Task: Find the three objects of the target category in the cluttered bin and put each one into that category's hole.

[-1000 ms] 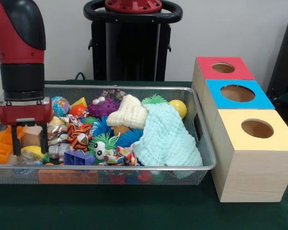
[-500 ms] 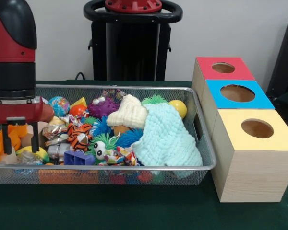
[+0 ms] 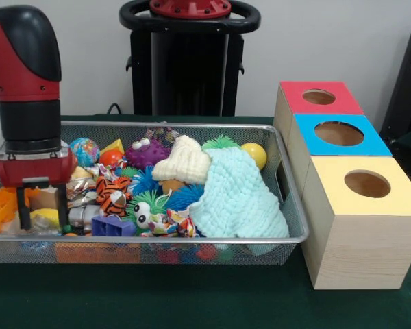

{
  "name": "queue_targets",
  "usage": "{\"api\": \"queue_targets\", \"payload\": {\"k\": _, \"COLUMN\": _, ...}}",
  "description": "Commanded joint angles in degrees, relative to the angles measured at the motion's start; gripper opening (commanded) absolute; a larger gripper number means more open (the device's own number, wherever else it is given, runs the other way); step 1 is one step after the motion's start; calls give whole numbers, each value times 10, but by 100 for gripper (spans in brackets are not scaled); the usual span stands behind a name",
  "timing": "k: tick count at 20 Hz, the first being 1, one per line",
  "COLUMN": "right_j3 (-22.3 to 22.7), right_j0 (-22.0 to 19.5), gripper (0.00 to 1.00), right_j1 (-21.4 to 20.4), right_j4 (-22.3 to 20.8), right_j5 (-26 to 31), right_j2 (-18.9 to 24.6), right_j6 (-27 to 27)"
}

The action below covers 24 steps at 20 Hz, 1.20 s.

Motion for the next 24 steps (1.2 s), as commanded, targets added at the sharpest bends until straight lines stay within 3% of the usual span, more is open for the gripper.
{"api": "queue_targets", "payload": {"k": 1, "right_j3": -22, "right_j0": 40, "gripper": 100, "right_j1": 48, "right_j4": -63, "right_j5": -12, "right_j2": -22, "right_j6": -107}}
{"api": "queue_targets", "payload": {"k": 7, "right_j3": -23, "right_j0": 71, "gripper": 100, "right_j1": 44, "right_j4": -81, "right_j5": -29, "right_j2": -41, "right_j6": -72}}
{"api": "queue_targets", "payload": {"k": 12, "right_j3": -46, "right_j0": 55, "gripper": 100, "right_j1": 76, "right_j4": -87, "right_j5": -27, "right_j2": -39, "right_j6": -112}}
{"api": "queue_targets", "payload": {"k": 24, "right_j3": -48, "right_j0": 33, "gripper": 100, "right_j1": 81, "right_j4": -62, "right_j5": 4, "right_j2": -24, "right_j6": -152}}
